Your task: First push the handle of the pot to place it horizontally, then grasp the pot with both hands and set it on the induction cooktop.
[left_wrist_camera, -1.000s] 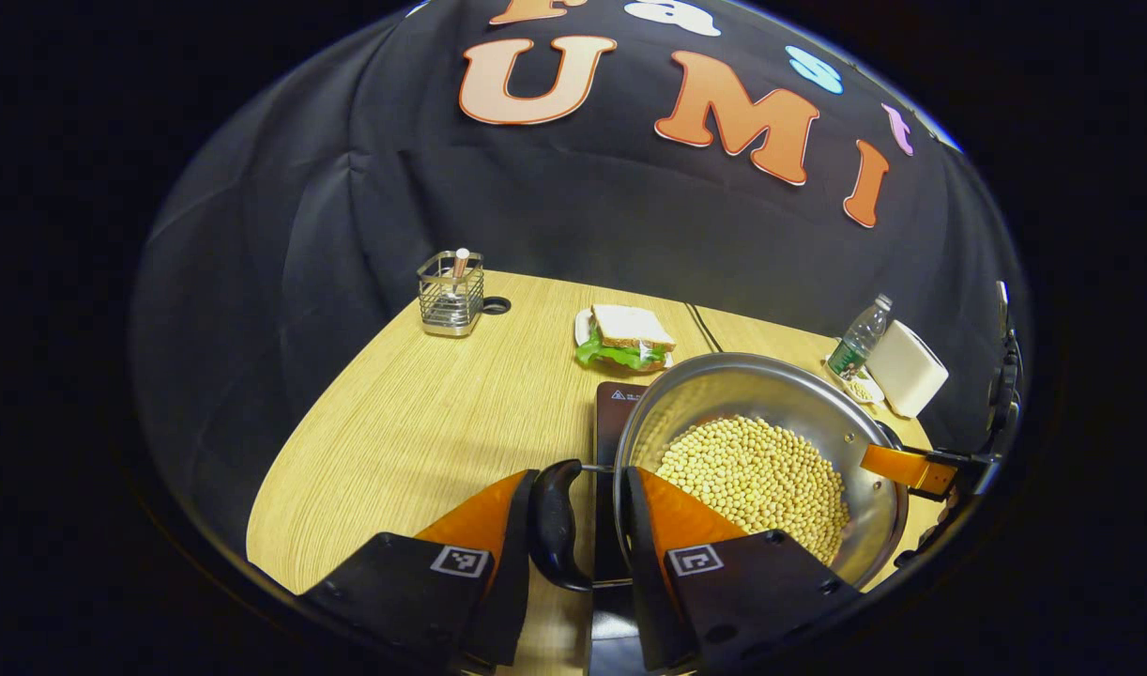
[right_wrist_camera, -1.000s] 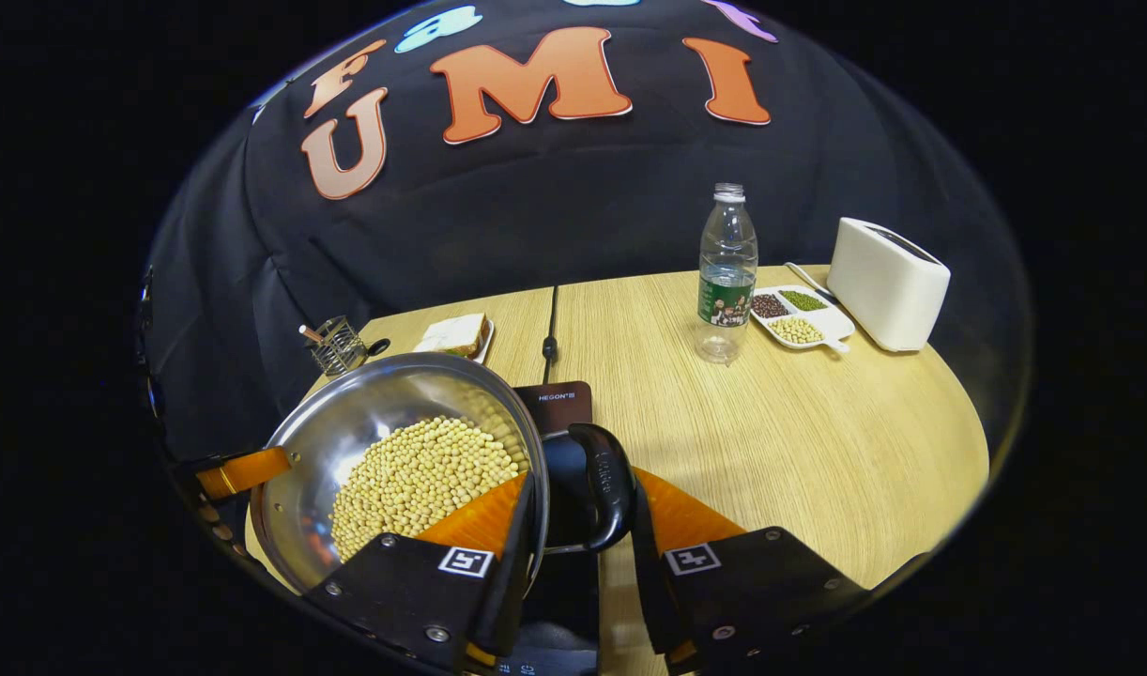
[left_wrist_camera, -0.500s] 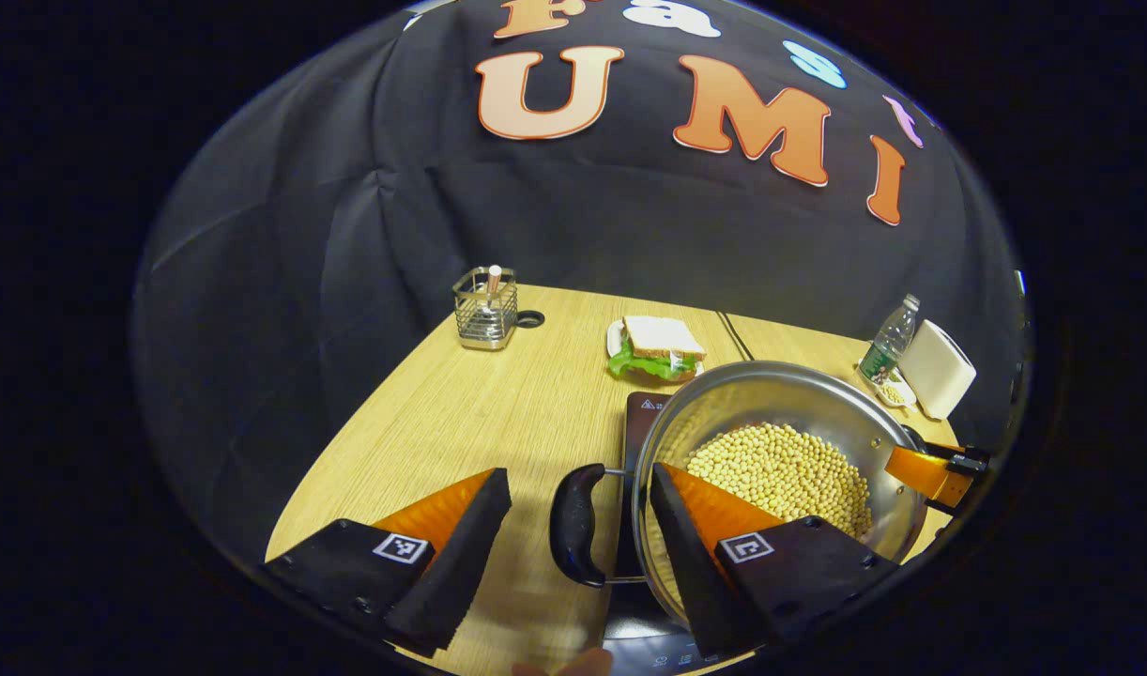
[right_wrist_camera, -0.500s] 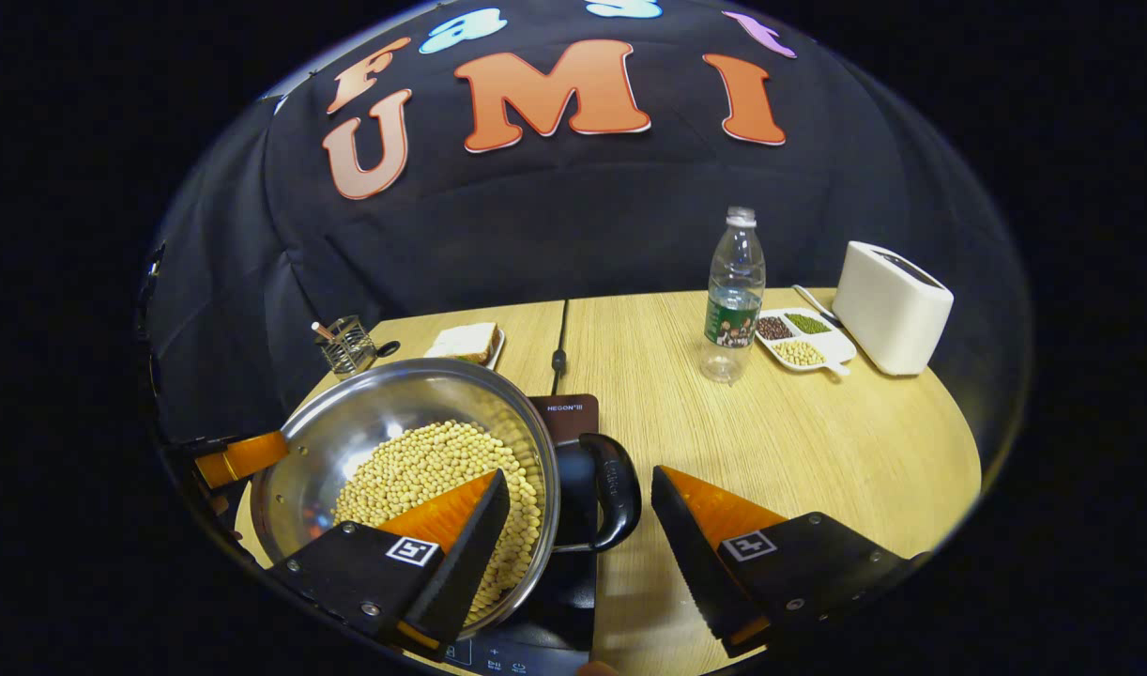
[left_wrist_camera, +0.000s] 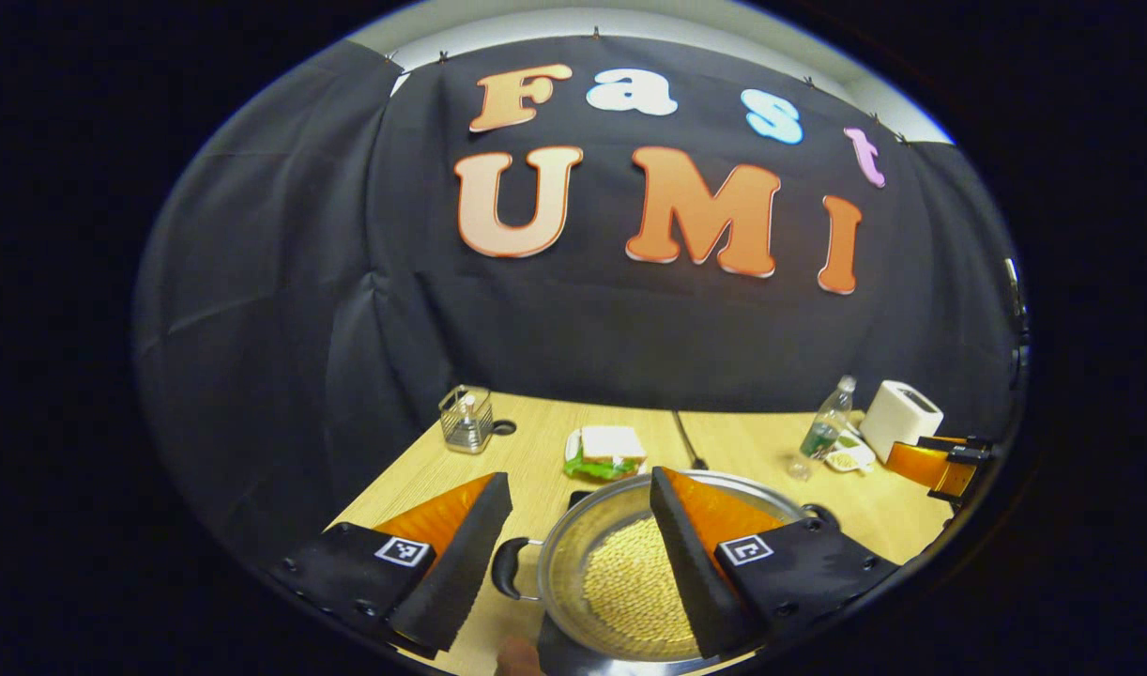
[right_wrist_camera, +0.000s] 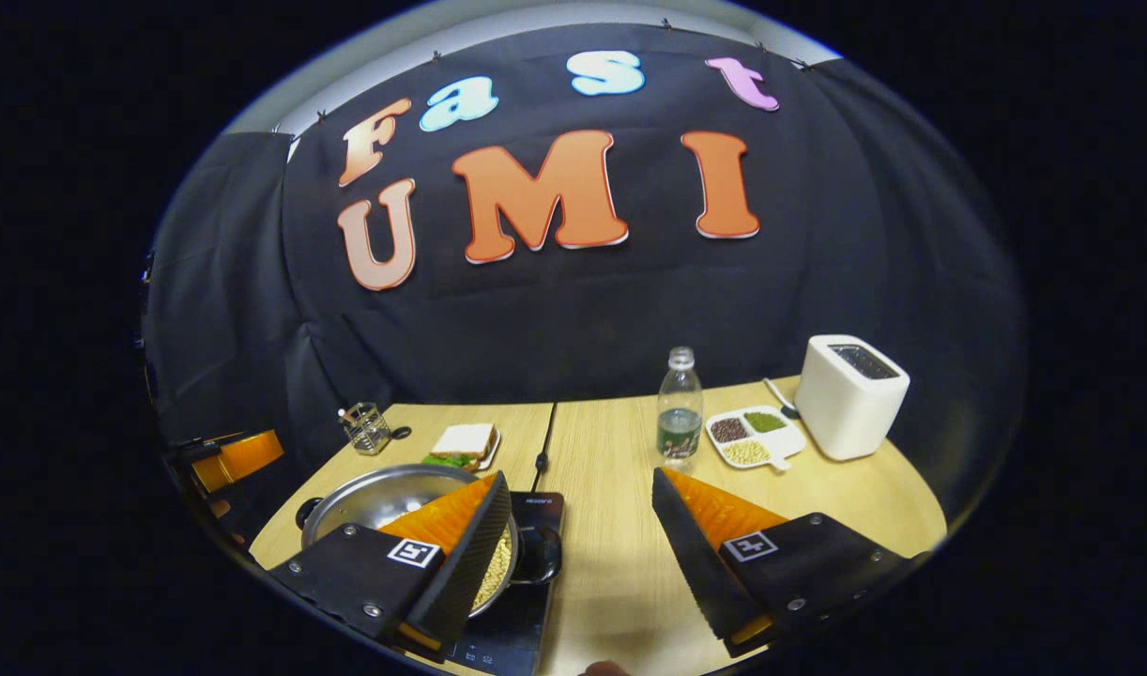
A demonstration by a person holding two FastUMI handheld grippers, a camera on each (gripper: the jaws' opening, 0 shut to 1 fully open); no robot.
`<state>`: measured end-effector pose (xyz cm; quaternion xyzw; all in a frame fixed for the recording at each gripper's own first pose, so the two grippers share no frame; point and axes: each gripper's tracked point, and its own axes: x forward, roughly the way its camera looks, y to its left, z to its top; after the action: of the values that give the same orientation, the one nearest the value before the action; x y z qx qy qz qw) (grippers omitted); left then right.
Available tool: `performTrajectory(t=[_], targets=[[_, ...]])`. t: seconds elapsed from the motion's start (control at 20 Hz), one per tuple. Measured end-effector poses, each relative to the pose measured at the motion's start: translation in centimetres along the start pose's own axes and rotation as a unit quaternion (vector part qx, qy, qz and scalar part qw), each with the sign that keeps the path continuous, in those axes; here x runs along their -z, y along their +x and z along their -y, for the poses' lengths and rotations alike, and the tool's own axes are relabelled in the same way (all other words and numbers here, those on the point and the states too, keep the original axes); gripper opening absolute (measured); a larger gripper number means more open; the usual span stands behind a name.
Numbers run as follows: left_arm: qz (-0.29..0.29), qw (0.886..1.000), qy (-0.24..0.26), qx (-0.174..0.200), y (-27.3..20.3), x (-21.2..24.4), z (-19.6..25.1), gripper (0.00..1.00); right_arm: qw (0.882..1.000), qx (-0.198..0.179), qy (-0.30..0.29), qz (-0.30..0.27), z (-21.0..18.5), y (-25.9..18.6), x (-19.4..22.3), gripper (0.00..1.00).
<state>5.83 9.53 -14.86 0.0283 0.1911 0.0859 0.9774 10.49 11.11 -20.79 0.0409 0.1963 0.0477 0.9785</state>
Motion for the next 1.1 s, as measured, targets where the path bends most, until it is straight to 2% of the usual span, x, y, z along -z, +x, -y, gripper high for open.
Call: performTrajectory(t=[0.2,0.3,0.4,0.5,0.6,0.8,0.85,0.95,1.05,1.1], targets=[[0.087,0.996,0.005,0.0,-2.6,-7.5,2.1,0.99,0.997,0.016,-0.013,0.075,3.6,-4.5,-6.5,0.94],[0.117,0.993,0.006,0.006,-4.4,-10.6,3.0,0.98,0.995,0.014,0.001,0.104,4.8,-6.9,-9.0,0.93],[0.143,0.989,-0.007,0.021,-6.4,-13.5,4.5,0.99,0.992,0.044,-0.027,0.111,7.4,-9.1,-10.2,0.94],[0.159,0.986,-0.025,0.038,-7.9,-15.3,5.7,0.98,0.982,0.082,-0.073,0.153,9.7,-10.9,-13.6,0.94],[0.172,0.983,-0.033,0.047,-9.4,-17.1,6.6,0.97,0.979,0.075,-0.079,0.173,9.3,-13.6,-16.4,0.94],[0.216,0.975,-0.04,0.035,-12.0,-21.6,6.5,0.99,0.972,0.058,-0.083,0.21,8.9,-17.4,-20.2,0.94],[0.224,0.973,-0.042,0.032,-12.8,-22.4,6.4,0.96,0.972,0.049,-0.081,0.215,8.6,-18.2,-20.7,0.94],[0.235,0.97,-0.041,0.041,-13.9,-23.4,6.9,0.99,0.973,0.03,-0.068,0.217,8.0,-19.4,-21.1,0.94],[0.229,0.971,-0.044,0.052,-14.3,-23.1,7.6,0.96,0.972,0.033,-0.066,0.224,8.5,-19.7,-21.6,0.94],[0.224,0.972,-0.047,0.055,-14.5,-23.0,7.6,0.99,0.971,0.037,-0.068,0.227,8.8,-19.9,-21.7,0.94]])
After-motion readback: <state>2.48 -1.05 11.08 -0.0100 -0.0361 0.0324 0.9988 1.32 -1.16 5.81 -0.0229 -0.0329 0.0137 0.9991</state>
